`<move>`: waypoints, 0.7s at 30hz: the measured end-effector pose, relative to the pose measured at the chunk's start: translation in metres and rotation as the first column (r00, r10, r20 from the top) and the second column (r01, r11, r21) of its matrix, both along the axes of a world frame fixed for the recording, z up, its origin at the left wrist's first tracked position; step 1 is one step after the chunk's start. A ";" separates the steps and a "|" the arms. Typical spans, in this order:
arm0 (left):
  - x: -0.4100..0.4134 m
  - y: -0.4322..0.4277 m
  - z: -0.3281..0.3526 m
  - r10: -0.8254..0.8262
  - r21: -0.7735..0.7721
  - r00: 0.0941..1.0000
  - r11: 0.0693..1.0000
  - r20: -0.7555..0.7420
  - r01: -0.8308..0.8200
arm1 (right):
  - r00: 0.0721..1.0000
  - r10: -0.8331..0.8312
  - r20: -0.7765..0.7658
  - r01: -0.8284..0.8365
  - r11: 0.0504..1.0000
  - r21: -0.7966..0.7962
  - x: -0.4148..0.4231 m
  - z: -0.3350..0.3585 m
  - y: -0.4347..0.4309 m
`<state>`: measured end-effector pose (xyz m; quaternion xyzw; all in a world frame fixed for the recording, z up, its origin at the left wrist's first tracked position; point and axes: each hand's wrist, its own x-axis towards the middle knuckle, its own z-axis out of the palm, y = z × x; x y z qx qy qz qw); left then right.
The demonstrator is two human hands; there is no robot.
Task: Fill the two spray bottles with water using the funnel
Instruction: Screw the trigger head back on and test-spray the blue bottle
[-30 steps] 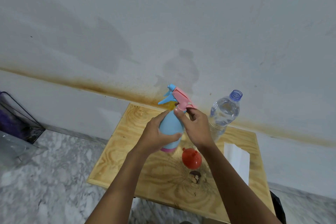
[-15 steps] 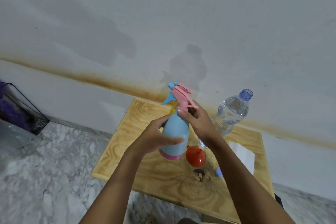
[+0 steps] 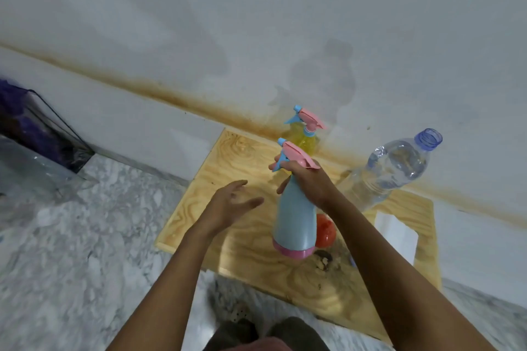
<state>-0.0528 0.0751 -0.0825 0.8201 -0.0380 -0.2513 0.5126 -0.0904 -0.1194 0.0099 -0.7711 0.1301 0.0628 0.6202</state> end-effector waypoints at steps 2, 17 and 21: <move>0.006 0.000 -0.023 0.120 0.146 0.990 0.981 0.075 -0.130 | 0.996 0.030 -0.079 -0.037 0.996 -0.083 0.004 -0.012 0.000; 0.016 0.002 -0.078 -0.177 0.710 0.981 0.700 0.074 0.073 | 0.847 0.179 -0.500 -0.293 0.943 -0.159 0.059 -0.066 0.005; 0.016 0.000 -0.077 -0.163 0.705 0.984 0.706 0.076 0.062 | 0.859 0.166 -0.484 -0.264 0.954 -0.142 0.062 -0.064 0.007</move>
